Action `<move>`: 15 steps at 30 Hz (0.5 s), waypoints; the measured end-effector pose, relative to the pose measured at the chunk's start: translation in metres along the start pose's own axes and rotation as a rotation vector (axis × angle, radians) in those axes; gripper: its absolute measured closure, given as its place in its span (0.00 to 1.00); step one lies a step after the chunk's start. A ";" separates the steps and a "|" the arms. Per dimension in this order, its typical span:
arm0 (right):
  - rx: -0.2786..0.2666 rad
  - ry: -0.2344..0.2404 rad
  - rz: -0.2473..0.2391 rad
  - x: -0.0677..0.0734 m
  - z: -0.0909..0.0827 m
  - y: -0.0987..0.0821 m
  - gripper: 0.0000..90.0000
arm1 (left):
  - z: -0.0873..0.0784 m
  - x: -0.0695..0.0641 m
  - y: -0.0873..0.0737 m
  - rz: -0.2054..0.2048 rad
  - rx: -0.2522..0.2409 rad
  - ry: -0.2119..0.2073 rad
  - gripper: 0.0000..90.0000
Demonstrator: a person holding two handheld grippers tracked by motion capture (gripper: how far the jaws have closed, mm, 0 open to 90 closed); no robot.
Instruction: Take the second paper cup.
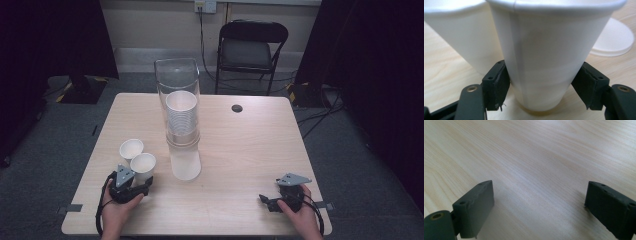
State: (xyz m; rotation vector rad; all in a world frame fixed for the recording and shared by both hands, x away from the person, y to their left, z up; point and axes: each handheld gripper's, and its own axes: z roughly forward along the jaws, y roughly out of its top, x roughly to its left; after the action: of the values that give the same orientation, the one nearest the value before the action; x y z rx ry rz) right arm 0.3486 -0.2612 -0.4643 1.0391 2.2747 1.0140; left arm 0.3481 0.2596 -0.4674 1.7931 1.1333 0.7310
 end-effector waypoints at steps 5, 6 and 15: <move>0.000 -0.001 0.000 0.000 0.000 0.000 0.09 | -0.002 0.003 -0.004 -0.003 0.003 -0.020 0.33; 0.000 -0.001 -0.001 0.000 0.000 0.000 0.09 | -0.003 0.002 -0.005 0.003 0.014 -0.025 0.31; 0.000 -0.001 0.000 0.000 0.000 0.000 0.09 | -0.013 -0.005 -0.013 0.063 0.069 -0.094 0.29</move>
State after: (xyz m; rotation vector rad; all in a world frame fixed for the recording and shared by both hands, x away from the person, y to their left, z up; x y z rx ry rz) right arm 0.3486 -0.2612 -0.4642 1.0390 2.2741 1.0124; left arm 0.3300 0.2622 -0.4727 1.9089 1.0554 0.6443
